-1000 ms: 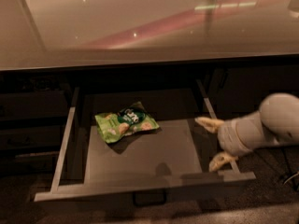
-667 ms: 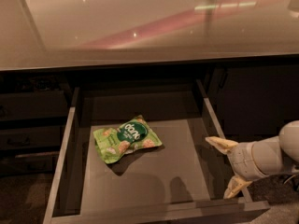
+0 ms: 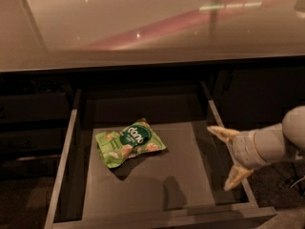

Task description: Open top drawer

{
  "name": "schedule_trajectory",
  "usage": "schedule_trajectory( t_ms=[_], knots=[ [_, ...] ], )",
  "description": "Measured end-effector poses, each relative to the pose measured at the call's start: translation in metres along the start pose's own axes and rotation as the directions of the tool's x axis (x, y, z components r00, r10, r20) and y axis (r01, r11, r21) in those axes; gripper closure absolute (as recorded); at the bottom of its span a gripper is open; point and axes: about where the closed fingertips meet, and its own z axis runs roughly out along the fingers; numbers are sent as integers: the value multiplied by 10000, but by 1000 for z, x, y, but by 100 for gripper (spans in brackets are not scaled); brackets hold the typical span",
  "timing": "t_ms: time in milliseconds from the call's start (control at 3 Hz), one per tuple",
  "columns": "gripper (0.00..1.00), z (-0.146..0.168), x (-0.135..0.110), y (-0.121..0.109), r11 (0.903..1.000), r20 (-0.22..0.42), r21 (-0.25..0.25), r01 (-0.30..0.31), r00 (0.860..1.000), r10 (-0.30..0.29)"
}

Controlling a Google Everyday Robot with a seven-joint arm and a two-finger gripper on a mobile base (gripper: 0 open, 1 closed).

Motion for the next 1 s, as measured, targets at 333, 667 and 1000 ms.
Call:
schedule_trajectory(
  t_ms=[333, 667, 1000],
  knots=[
    [0, -25, -7, -37, 9987, -125, 481, -154, 9998, 161],
    [0, -50, -20, -62, 9959, -318, 903, -26, 9995, 54],
    [0, -50, -20, -63, 9958, -326, 916, -15, 9995, 45]
  ],
)
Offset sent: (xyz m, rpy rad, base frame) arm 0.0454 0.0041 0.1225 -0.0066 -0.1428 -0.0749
